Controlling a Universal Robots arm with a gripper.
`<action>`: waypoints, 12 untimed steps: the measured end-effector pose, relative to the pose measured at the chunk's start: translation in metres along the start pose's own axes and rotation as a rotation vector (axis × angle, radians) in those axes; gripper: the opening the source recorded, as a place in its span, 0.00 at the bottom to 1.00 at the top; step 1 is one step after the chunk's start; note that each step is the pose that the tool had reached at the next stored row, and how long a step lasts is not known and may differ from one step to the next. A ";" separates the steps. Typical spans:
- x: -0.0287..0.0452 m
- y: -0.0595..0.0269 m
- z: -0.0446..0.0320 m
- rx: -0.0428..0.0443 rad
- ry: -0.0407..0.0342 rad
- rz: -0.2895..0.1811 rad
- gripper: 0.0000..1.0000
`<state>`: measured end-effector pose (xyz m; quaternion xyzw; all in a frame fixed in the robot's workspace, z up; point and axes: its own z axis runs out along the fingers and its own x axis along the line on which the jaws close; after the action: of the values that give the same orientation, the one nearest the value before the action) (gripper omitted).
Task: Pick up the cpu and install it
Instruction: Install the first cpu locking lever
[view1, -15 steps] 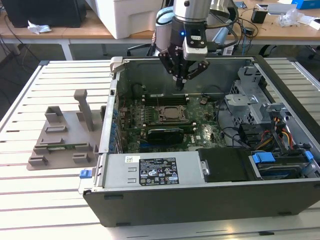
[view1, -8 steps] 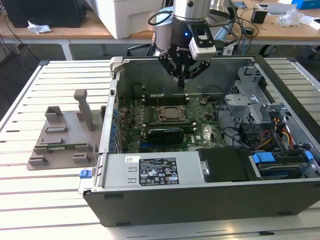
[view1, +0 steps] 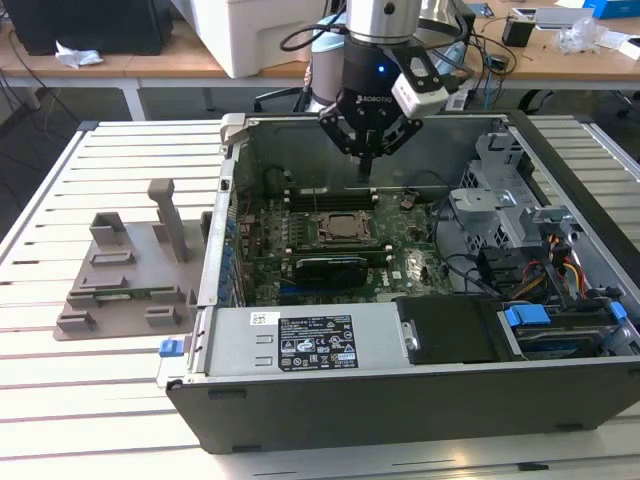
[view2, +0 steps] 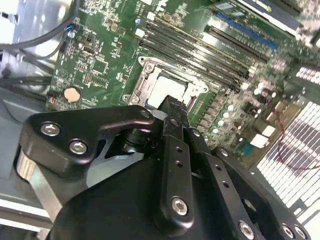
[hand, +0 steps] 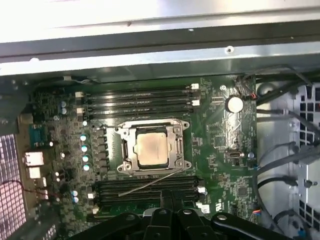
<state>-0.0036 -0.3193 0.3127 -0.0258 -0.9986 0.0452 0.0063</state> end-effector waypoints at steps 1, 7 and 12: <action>0.0000 0.0000 0.0000 0.0001 -0.0023 -0.026 0.11; -0.0001 0.0000 0.0000 0.0018 -0.0180 -0.199 0.11; -0.0002 0.0000 0.0000 0.0025 -0.0258 -0.285 0.11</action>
<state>-0.0034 -0.3193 0.3127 0.1168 -0.9921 0.0454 -0.0001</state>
